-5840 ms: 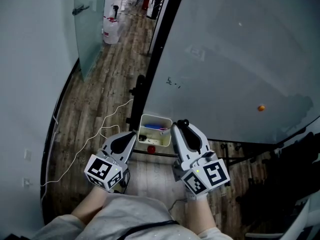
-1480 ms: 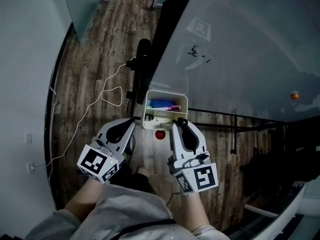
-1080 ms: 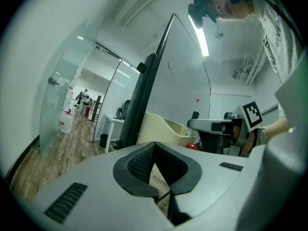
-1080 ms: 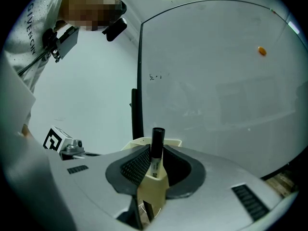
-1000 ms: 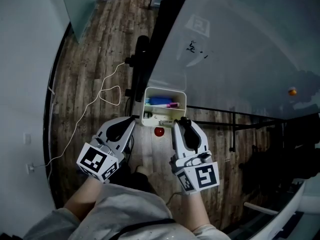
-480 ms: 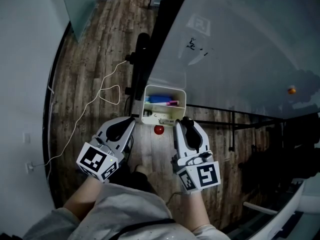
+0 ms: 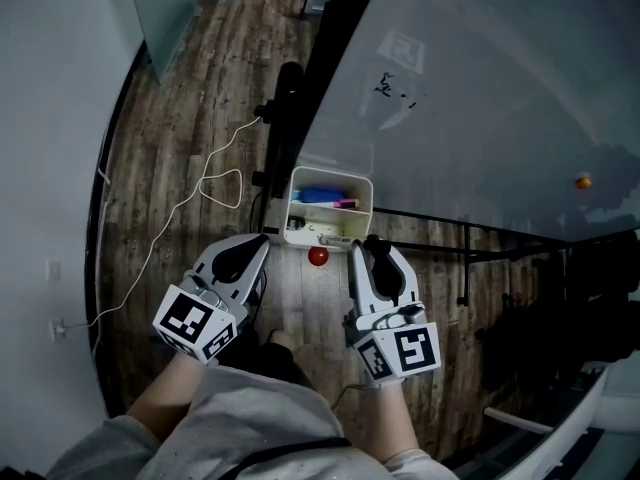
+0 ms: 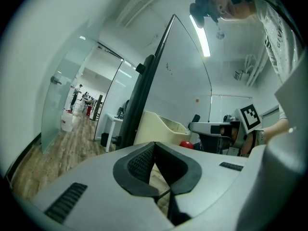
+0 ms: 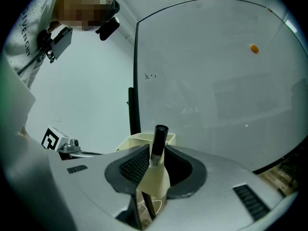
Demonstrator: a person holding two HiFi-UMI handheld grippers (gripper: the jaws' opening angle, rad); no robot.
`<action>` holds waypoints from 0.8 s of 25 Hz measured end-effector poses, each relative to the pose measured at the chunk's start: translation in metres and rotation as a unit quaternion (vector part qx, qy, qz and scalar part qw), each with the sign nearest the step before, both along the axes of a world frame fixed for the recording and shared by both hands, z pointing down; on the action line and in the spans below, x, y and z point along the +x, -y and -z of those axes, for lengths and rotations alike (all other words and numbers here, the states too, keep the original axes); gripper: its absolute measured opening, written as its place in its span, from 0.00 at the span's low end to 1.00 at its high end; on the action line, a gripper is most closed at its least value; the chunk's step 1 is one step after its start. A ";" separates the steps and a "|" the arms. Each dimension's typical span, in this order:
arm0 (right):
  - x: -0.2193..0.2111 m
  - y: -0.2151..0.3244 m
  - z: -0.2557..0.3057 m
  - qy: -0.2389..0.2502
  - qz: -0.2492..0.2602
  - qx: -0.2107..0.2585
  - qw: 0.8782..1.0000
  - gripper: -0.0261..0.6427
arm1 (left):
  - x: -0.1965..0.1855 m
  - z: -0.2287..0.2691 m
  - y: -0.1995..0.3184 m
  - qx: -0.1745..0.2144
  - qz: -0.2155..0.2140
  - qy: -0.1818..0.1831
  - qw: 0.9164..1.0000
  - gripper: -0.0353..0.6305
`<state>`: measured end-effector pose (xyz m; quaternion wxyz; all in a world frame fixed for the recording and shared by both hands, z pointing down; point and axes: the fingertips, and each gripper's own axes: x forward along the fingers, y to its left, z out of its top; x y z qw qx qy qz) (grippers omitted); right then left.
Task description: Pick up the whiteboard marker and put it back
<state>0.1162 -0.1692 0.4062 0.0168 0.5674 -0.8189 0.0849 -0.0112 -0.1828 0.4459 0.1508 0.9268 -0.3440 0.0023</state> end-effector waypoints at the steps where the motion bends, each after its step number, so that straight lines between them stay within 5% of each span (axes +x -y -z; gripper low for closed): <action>1: 0.000 -0.001 0.000 0.000 0.000 -0.001 1.000 0.17 | 0.000 -0.001 -0.001 0.000 0.001 0.000 1.000 0.07; 20: 0.004 -0.024 -0.015 0.006 0.017 -0.024 1.000 0.17 | 0.003 -0.004 -0.028 -0.003 0.021 -0.001 1.000 0.07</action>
